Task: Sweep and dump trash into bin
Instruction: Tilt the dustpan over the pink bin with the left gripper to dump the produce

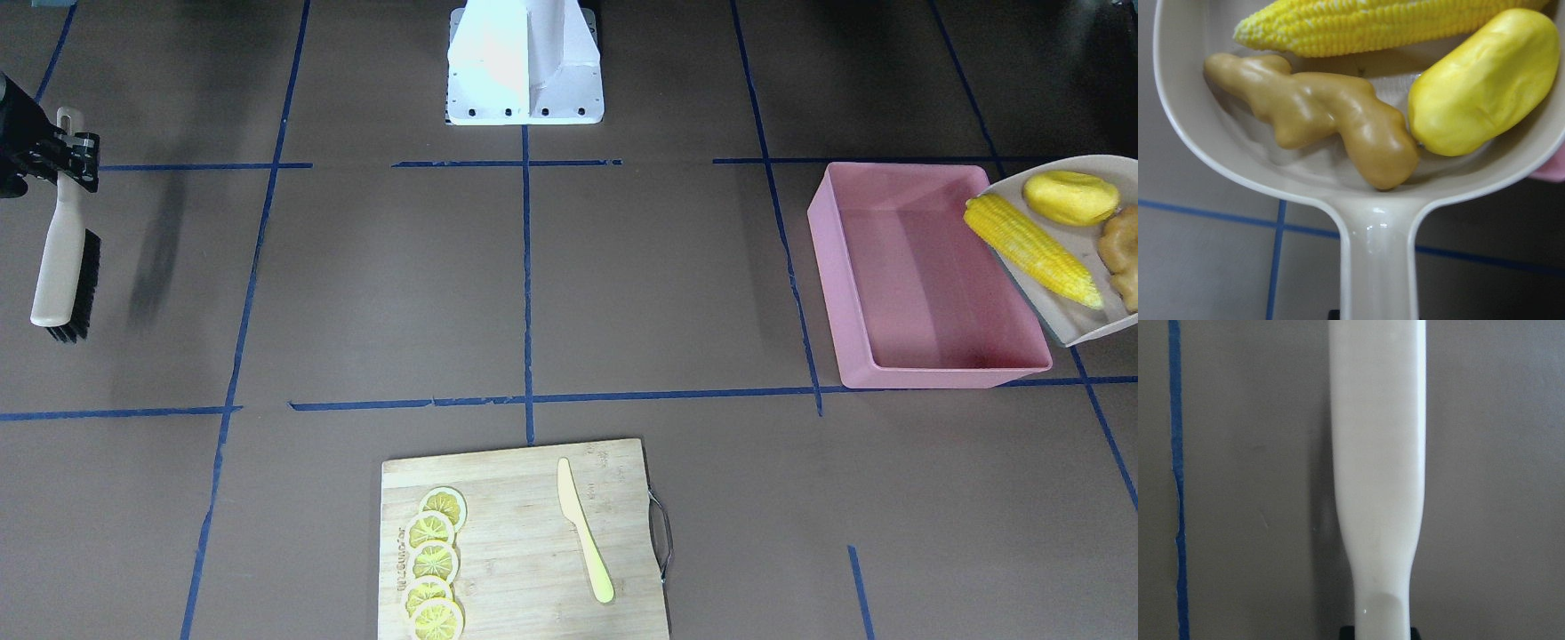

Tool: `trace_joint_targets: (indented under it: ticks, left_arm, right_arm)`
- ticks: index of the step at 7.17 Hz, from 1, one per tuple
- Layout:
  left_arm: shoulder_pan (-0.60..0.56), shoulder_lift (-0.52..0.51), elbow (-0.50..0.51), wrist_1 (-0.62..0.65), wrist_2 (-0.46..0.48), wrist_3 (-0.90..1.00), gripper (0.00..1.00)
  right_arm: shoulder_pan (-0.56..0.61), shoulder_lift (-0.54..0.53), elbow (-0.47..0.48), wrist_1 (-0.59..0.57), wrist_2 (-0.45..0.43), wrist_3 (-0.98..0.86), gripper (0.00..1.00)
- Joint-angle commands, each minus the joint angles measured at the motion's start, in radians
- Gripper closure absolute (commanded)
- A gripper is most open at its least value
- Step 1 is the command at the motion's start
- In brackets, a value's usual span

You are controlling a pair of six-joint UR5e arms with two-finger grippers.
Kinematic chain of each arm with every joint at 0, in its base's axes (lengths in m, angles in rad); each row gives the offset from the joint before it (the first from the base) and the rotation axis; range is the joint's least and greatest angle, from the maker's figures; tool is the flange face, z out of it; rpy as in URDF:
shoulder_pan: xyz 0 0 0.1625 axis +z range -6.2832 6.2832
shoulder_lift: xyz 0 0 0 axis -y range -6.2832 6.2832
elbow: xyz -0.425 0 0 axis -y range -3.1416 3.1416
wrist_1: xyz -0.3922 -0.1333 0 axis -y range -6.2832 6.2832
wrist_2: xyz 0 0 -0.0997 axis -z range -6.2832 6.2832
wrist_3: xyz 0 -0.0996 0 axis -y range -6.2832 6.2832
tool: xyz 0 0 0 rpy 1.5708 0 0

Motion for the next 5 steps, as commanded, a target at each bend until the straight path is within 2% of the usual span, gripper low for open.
trace_joint_targets:
  ticks: [1, 2, 3, 4, 5]
  left_arm:
    - [0.043, 0.017, -0.041, 0.005, 0.031, -0.025, 1.00]
    - [0.083, 0.037, -0.070, 0.006, 0.058, -0.059, 1.00]
    - [0.105, 0.058, -0.099, 0.007, 0.126, -0.076, 1.00]
    - [0.108, 0.065, -0.104, 0.006, 0.134, -0.075, 1.00]
    - [0.109, 0.065, -0.112, 0.007, 0.181, -0.073, 1.00]
  right_arm:
    - [-0.001, 0.002, -0.009, 0.001, 0.002, 0.000, 0.99]
    - [-0.001, 0.004, -0.008, 0.000, 0.003, 0.000, 0.99]
    - [-0.001, 0.004, -0.009, 0.000, 0.003, 0.000, 0.99]
    - [-0.001, 0.004, -0.009, 0.000, 0.003, 0.000, 0.99]
    - [-0.001, 0.004, -0.009, 0.000, 0.003, 0.000, 0.99]
